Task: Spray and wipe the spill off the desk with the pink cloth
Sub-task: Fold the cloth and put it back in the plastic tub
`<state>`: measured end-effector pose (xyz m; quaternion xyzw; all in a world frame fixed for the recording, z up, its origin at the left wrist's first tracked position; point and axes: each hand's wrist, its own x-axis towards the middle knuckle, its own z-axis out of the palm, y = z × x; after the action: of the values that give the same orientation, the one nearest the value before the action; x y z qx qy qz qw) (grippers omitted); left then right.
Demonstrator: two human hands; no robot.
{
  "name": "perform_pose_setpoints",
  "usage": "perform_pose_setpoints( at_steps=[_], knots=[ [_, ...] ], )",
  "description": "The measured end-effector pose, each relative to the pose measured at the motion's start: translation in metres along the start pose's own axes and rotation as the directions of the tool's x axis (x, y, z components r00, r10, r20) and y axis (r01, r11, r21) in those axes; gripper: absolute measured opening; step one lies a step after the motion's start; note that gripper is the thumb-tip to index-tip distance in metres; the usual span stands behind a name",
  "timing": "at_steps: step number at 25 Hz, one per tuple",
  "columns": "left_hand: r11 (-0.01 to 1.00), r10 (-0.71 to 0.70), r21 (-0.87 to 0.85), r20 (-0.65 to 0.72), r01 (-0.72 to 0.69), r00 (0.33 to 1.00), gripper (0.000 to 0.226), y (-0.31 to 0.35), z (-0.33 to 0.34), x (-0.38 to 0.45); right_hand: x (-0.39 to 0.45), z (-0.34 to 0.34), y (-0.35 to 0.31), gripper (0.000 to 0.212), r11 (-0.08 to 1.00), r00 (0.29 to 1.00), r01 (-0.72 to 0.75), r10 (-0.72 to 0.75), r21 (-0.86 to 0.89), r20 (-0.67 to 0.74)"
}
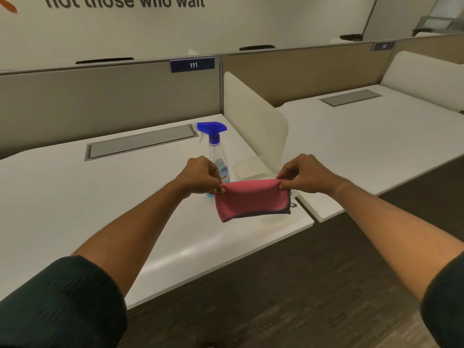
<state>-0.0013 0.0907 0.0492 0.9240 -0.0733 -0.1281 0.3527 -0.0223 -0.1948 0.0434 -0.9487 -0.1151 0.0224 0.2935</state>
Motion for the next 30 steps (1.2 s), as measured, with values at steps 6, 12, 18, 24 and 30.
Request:
perform_pose_setpoints(
  at_steps=[6,12,18,24,30],
  knots=[
    [0.994,0.079,0.078,-0.014,-0.078,0.997,0.012,0.013,0.019,0.050,0.023,-0.004,0.030,0.018,0.996,0.994,-0.044,0.036,-0.072,-0.106],
    [0.988,0.136,0.077,-0.043,-0.132,0.990,0.012,0.020,0.034,0.083,0.044,0.004,0.051,0.016,0.987,0.963,-0.111,0.077,-0.120,-0.257],
    [0.990,0.124,0.082,-0.077,-0.118,0.989,0.011,0.022,0.046,0.098,0.054,0.012,0.062,0.017,0.982,0.945,-0.135,0.087,-0.133,-0.315],
    [0.994,0.033,0.110,-0.134,-0.018,0.990,0.011,0.031,0.062,0.106,0.061,0.015,0.078,0.017,0.985,0.957,-0.140,0.110,-0.097,-0.268],
    [0.993,-0.037,0.100,-0.203,0.058,0.979,0.014,0.052,0.079,0.105,0.070,0.010,0.086,0.018,0.995,0.975,-0.071,0.056,-0.063,-0.216]
  ],
)
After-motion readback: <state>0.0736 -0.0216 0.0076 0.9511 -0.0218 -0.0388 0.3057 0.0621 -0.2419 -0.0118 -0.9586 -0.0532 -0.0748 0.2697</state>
